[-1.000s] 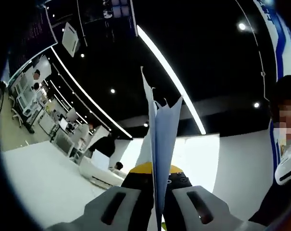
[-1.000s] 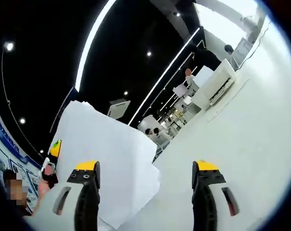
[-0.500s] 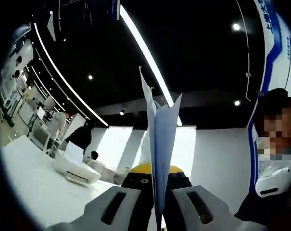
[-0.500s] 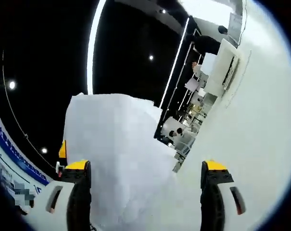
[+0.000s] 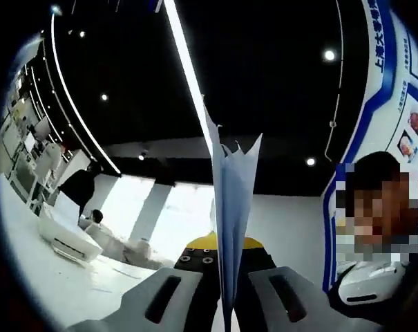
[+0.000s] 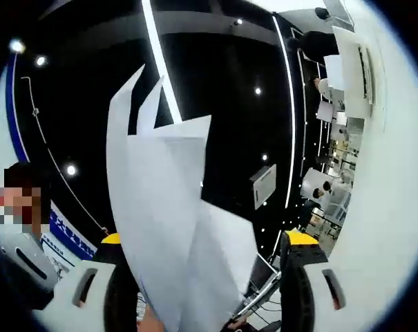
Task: Organize the stack of printing papers by aligning and flattening the scattered papers on the table
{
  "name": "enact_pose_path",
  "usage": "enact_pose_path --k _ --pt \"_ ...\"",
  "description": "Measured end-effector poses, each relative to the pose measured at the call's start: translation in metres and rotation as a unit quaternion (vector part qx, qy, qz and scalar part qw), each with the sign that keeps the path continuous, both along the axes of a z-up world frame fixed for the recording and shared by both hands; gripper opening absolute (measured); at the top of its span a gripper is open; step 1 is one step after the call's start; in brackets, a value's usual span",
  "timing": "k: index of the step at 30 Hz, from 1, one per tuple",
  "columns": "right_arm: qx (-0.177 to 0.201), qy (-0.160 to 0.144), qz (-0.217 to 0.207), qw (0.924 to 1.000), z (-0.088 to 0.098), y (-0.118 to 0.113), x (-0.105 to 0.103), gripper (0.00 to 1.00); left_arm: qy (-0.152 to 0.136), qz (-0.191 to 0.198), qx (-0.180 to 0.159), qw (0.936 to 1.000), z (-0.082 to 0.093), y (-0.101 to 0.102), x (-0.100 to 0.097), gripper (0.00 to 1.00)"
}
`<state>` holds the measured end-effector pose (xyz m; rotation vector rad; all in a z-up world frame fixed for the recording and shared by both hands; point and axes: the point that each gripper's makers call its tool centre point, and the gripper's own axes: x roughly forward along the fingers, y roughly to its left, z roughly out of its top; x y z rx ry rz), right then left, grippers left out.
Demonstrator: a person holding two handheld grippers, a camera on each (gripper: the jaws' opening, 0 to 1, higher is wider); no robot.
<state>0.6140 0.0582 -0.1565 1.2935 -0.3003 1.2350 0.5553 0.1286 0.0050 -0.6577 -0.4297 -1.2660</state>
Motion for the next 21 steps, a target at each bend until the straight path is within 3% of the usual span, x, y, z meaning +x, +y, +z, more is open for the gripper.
enact_pose_path --k 3,5,6,9,13,15,18,21 --pt "-0.038 -0.057 0.001 0.9977 0.008 0.0 -0.017 0.37 0.007 -0.004 -0.006 1.0 -0.003 -0.002 0.001 0.05" --pt "-0.06 -0.083 -0.002 0.9947 0.011 -0.002 -0.024 0.09 0.008 0.004 -0.013 0.9999 -0.004 0.001 0.005 0.05" --pt "-0.068 -0.094 -0.007 0.9932 0.013 -0.004 -0.026 0.02 0.009 0.007 -0.018 0.9998 -0.005 0.002 0.007 0.05" --pt "-0.093 -0.126 -0.02 0.9874 0.021 -0.013 -0.032 0.0 0.012 0.015 -0.034 0.9992 -0.007 0.005 0.011 0.05" --pt "-0.122 -0.156 -0.056 0.9786 0.037 -0.043 -0.029 0.0 0.007 0.056 -0.028 0.998 -0.015 0.009 0.025 0.05" --pt "-0.132 -0.157 -0.062 0.9768 0.042 -0.053 -0.026 0.0 0.004 0.079 -0.014 0.9968 -0.022 0.009 0.032 0.06" --pt "-0.165 -0.144 -0.068 0.9732 0.049 -0.075 -0.012 0.0 0.004 0.082 0.001 0.9966 -0.034 0.002 0.038 0.06" --pt "-0.232 -0.158 -0.086 0.956 0.053 -0.09 -0.001 0.0 0.007 0.085 0.016 0.9962 -0.051 -0.008 0.046 0.06"
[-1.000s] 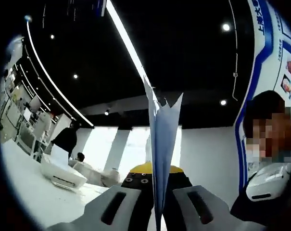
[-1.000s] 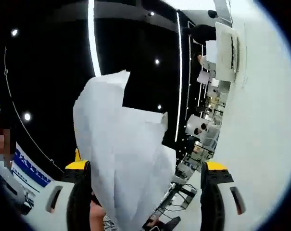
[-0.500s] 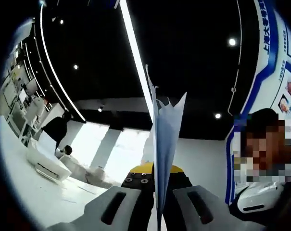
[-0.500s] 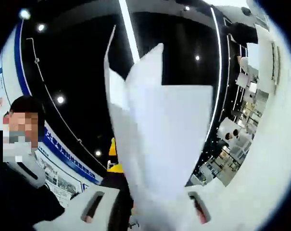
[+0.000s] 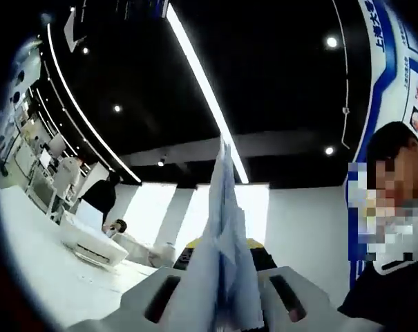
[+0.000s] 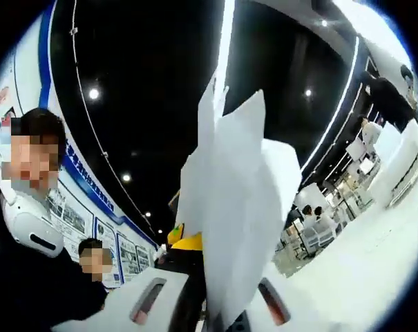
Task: Organize the stack of printing papers by aligning and flattening the scattered papers on the table
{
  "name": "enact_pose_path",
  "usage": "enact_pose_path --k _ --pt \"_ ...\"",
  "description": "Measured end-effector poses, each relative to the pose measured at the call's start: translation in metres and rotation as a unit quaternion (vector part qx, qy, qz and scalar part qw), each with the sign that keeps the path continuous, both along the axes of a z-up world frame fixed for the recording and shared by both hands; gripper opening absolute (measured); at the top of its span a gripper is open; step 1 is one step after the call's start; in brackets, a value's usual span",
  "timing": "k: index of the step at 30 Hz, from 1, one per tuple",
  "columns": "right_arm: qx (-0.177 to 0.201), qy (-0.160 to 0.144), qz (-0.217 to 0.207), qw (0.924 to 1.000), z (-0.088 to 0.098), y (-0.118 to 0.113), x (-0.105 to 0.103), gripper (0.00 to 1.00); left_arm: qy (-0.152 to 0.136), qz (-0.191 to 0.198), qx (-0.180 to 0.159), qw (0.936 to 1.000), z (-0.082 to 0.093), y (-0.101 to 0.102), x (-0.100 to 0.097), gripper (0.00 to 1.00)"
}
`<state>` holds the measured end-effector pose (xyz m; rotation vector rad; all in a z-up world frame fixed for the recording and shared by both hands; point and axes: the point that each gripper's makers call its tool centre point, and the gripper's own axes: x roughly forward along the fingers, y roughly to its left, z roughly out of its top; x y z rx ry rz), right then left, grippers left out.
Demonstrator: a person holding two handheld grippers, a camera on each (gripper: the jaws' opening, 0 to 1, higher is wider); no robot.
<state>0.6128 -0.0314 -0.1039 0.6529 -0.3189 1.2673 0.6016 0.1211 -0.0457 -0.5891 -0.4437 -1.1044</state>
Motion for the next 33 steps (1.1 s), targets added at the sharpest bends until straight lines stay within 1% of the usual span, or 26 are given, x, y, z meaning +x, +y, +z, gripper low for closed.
enact_pose_path --k 1,2,3,4,5,8,9,12,15,17,19,21,24,25,26,27,29,30,32,33 --pt "-0.017 -0.004 0.004 0.9998 0.001 -0.002 0.0 0.0 0.003 -0.001 -0.001 1.0 -0.004 -0.001 0.002 0.06" --pt "-0.026 -0.006 0.004 0.9996 0.002 -0.003 -0.002 0.0 0.008 -0.005 0.0 1.0 -0.008 -0.002 0.003 0.06" --pt "-0.037 -0.015 -0.002 0.9992 0.004 -0.005 -0.002 0.0 0.017 -0.007 0.005 0.9998 -0.013 -0.004 0.006 0.06" --pt "-0.057 -0.017 -0.002 0.9982 0.002 -0.012 0.002 0.0 0.022 -0.005 0.013 0.9997 -0.02 -0.007 0.008 0.06" --pt "-0.067 -0.018 -0.002 0.9976 0.001 -0.014 0.003 0.0 0.025 -0.005 0.017 0.9995 -0.023 -0.007 0.01 0.06" --pt "-0.088 -0.011 0.002 0.996 -0.002 -0.032 0.012 0.0 0.033 -0.01 0.031 0.999 -0.037 -0.012 0.012 0.06" --pt "-0.094 -0.01 0.003 0.9955 -0.003 -0.034 0.013 0.0 0.033 -0.01 0.031 0.9989 -0.038 -0.013 0.012 0.07" --pt "-0.111 -0.007 0.004 0.9938 -0.007 -0.042 0.016 0.0 0.038 -0.014 0.056 0.9976 -0.051 -0.02 0.009 0.08" --pt "-0.125 -0.01 0.016 0.992 -0.009 -0.047 0.015 0.0 0.038 -0.02 0.075 0.9962 -0.057 -0.022 0.007 0.11" --pt "-0.133 -0.012 0.038 0.9903 -0.01 -0.048 0.01 0.0 0.035 -0.025 0.086 0.9954 -0.06 -0.021 0.005 0.13" --pt "-0.141 -0.017 0.051 0.9885 -0.011 -0.048 0.007 0.0 0.026 -0.039 0.107 0.9932 -0.062 -0.023 0.0 0.18" --pt "-0.152 -0.019 0.064 0.9862 -0.013 -0.047 0.003 0.0 0.018 -0.043 0.131 0.9903 -0.065 -0.025 -0.003 0.2" --pt "-0.176 -0.029 0.087 0.9802 -0.018 -0.047 -0.003 0.0 0.003 -0.044 0.163 0.9857 -0.068 -0.028 -0.007 0.26" --pt "-0.184 -0.034 0.086 0.9785 -0.02 -0.044 -0.005 0.0 0.0 -0.044 0.168 0.9848 -0.068 -0.029 -0.008 0.27" --pt "-0.194 -0.04 0.089 0.9762 -0.022 -0.043 -0.007 0.0 -0.005 -0.046 0.176 0.9832 -0.069 -0.03 -0.01 0.28" --pt "-0.211 -0.045 0.094 0.972 -0.026 -0.041 -0.009 0.0 -0.007 -0.047 0.179 0.9826 -0.069 -0.031 -0.01 0.29" --pt "-0.225 -0.051 0.089 0.9689 -0.029 -0.039 -0.008 0.0 -0.01 -0.05 0.197 0.9792 -0.072 -0.033 -0.012 0.26" --pt "-0.245 -0.06 0.083 0.9642 -0.034 -0.039 -0.007 0.0 -0.016 -0.046 0.207 0.9772 -0.074 -0.033 -0.013 0.21" --pt "-0.267 -0.079 0.072 0.9579 -0.039 -0.039 -0.005 0.0 -0.028 -0.047 0.246 0.9677 -0.085 -0.033 -0.016 0.06" --pt "-0.274 -0.084 0.071 0.9553 -0.041 -0.039 -0.004 0.0 -0.023 -0.051 0.247 0.9675 -0.085 -0.035 -0.016 0.06"
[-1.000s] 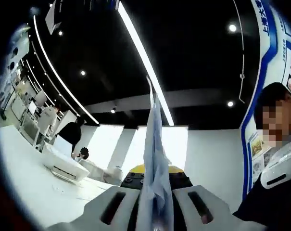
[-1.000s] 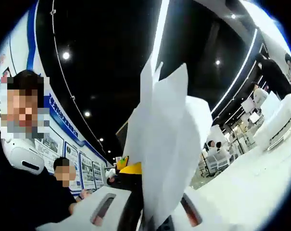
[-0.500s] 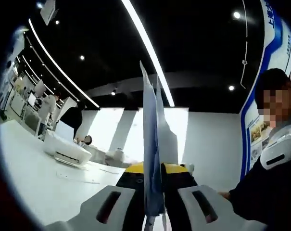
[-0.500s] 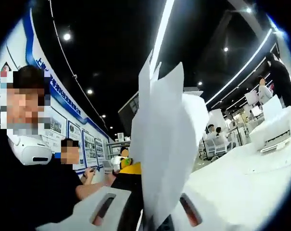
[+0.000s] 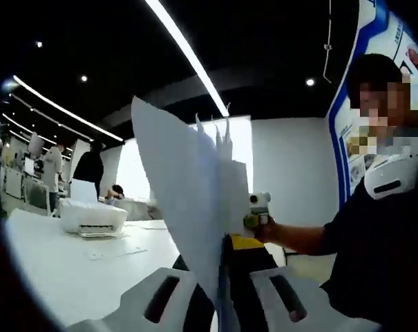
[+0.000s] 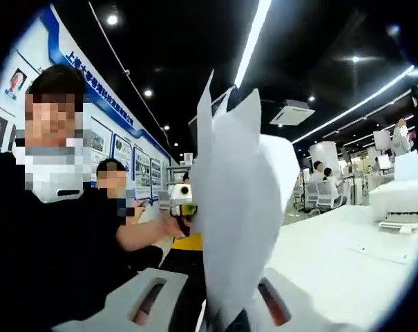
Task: Organize the stack of printing papers by aligning and flattening the scattered papers on the table
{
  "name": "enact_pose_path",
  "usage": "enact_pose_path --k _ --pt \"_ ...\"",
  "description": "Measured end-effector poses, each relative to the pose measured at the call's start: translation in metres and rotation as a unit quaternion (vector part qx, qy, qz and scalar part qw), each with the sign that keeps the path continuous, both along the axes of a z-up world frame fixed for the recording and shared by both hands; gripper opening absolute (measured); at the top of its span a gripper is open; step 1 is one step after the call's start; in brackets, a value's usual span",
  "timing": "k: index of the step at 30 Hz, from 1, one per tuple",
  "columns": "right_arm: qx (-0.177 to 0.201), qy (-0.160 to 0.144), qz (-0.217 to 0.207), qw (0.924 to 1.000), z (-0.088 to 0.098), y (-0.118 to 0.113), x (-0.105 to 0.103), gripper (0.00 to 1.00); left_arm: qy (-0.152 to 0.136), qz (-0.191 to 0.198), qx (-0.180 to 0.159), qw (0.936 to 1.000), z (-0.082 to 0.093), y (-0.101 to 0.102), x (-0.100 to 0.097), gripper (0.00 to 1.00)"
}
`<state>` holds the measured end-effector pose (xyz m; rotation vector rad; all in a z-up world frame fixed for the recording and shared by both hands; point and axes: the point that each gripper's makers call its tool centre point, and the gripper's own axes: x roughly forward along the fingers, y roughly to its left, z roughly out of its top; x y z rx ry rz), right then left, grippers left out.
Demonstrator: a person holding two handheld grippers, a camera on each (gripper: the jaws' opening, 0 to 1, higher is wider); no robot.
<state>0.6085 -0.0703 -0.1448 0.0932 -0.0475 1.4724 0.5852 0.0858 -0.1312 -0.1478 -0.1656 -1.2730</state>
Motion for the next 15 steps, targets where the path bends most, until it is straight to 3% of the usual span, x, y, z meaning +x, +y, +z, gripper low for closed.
enact_pose_path --k 2,4,7,11,13,15 --pt "-0.017 -0.016 -0.007 0.9997 -0.005 -0.001 0.003 0.0 0.003 0.0 0.033 0.9995 -0.01 -0.001 0.0 0.06" --pt "-0.034 -0.051 -0.029 0.9977 -0.008 -0.002 0.011 0.0 0.007 0.015 0.059 0.9982 -0.018 -0.002 0.005 0.06" --pt "-0.065 -0.032 -0.015 0.9972 -0.015 -0.001 0.009 0.0 0.005 0.022 0.074 0.997 -0.022 -0.005 0.01 0.06" --pt "-0.089 -0.042 -0.017 0.995 -0.018 -0.004 0.013 0.0 0.009 0.013 0.09 0.9958 -0.029 -0.006 0.013 0.06" --pt "-0.103 -0.046 -0.023 0.9933 -0.021 -0.006 0.017 0.0 0.014 0.011 0.114 0.9933 -0.038 -0.007 0.017 0.06" --pt "-0.134 -0.069 -0.033 0.988 -0.028 -0.008 0.023 0.0 0.005 0.011 0.149 0.9888 -0.05 -0.011 0.02 0.06"
